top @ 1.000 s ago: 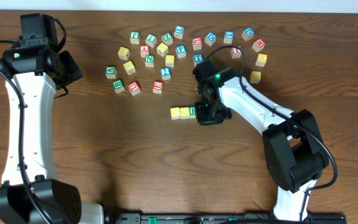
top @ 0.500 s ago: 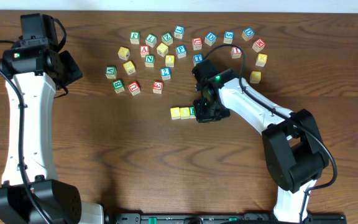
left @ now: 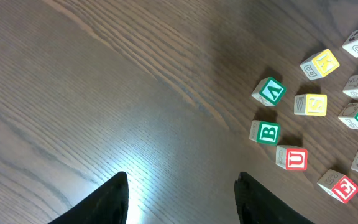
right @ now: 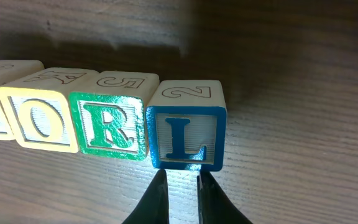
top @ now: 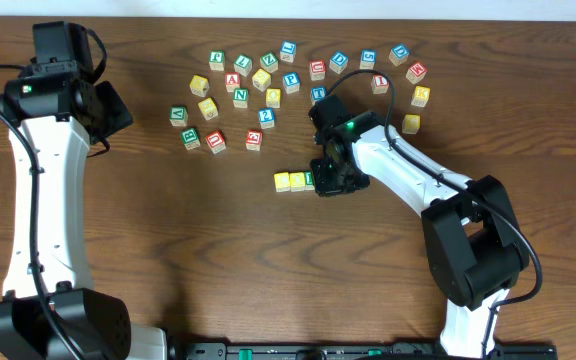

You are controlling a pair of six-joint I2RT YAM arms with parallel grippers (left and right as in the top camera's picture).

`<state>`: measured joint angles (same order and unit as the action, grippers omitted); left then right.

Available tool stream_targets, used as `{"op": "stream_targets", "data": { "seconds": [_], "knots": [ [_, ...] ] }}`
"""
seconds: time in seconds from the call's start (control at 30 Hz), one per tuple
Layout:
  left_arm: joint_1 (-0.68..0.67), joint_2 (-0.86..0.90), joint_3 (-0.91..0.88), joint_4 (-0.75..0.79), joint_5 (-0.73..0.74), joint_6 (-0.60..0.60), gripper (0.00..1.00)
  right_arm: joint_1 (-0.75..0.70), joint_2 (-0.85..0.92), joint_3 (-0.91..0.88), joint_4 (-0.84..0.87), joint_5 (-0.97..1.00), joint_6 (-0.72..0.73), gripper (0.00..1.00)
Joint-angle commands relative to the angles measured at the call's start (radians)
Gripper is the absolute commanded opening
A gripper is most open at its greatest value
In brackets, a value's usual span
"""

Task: Spell out CORL

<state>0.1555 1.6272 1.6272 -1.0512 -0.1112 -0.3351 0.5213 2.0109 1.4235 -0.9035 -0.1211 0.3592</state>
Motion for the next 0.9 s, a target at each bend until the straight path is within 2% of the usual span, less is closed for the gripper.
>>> {"op": "stream_targets", "data": {
  "seconds": [0.0,0.13,0.5,0.87],
  "knots": [
    [0.003,0.01,0.0,-0.002,-0.009,0.016,0.54,-0.004,-0.009,0.023,-0.031,0.005,0.014,0.13],
    [0.003,0.01,0.0,-0.003,-0.009,0.017,0.54,-0.054,-0.047,0.111,-0.111,-0.02,0.006,0.14],
    [0.003,0.011,0.0,-0.002,-0.009,0.016,0.54,-0.154,-0.045,0.078,-0.124,-0.02,0.045,0.17],
    [0.003,0.013,0.0,-0.003,-0.008,0.016,0.54,-0.12,-0.039,-0.05,0.062,-0.029,0.084,0.16]
  ]
}}
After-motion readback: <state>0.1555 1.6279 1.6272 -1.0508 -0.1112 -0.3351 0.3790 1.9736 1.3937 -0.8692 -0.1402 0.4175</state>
